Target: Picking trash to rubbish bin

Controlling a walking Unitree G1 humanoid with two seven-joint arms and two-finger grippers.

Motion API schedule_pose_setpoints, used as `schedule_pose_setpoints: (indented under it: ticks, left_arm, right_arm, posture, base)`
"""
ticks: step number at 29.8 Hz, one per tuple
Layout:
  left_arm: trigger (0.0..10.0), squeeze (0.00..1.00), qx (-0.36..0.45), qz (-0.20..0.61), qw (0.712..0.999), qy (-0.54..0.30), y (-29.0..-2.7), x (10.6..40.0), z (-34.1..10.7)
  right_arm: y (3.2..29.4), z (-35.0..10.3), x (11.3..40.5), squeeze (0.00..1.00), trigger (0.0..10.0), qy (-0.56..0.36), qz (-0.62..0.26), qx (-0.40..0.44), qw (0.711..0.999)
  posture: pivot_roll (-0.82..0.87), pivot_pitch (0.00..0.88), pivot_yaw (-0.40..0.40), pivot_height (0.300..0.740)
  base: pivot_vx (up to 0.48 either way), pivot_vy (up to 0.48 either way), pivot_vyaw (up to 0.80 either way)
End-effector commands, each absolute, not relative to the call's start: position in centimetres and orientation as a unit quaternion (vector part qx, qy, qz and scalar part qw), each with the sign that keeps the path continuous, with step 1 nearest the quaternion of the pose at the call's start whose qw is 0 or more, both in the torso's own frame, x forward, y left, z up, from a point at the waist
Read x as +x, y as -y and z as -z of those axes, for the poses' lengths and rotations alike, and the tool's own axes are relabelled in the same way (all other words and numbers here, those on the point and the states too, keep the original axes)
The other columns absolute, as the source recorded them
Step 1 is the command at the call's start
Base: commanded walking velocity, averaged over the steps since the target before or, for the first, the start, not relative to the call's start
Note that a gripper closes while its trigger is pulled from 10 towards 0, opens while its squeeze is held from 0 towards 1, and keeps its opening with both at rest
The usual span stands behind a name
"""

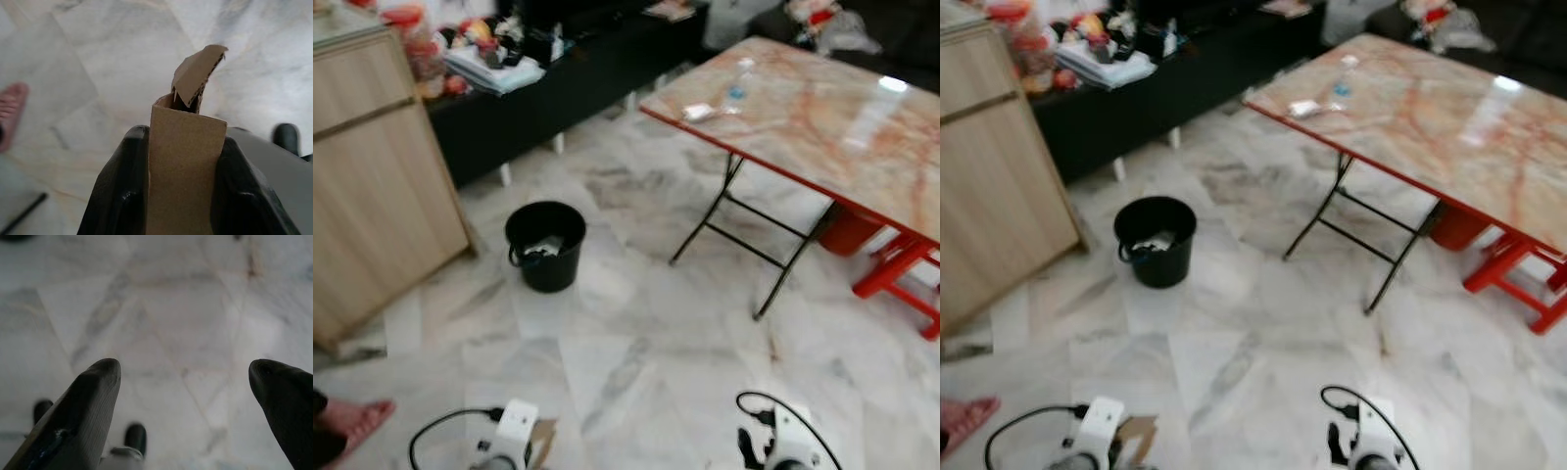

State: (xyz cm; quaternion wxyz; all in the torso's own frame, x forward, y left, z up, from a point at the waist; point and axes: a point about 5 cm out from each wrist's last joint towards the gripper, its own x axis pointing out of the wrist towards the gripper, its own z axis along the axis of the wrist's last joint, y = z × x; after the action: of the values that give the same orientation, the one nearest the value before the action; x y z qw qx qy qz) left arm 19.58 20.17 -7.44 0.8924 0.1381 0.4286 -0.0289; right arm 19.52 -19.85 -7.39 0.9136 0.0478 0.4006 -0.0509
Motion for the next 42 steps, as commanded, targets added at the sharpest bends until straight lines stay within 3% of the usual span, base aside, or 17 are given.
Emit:
schedule_pose_setpoints:
  ticks: [1,42]
  left_arm:
    - [10.0,0.00,0.133,0.049,0.892,-0.429,-18.8,19.8,7.6]
    - [10.0,0.00,0.139,0.053,0.885,-0.442,-18.9,19.0,7.9]
  right_arm:
    - [21.2,7.8,18.3,0.00,10.0,-0.415,0.067,0.036,0.906]
    - [21.5,8.3,17.3,0.00,10.0,-0.437,0.088,0.042,0.894]
  posture:
    - [0.06,0.126,-0.154,0.740]
    - [0.08,0.070,-0.155,0.740]
  base:
    - [0.375,0.000,0.71]
    - [0.373,0.000,0.13]
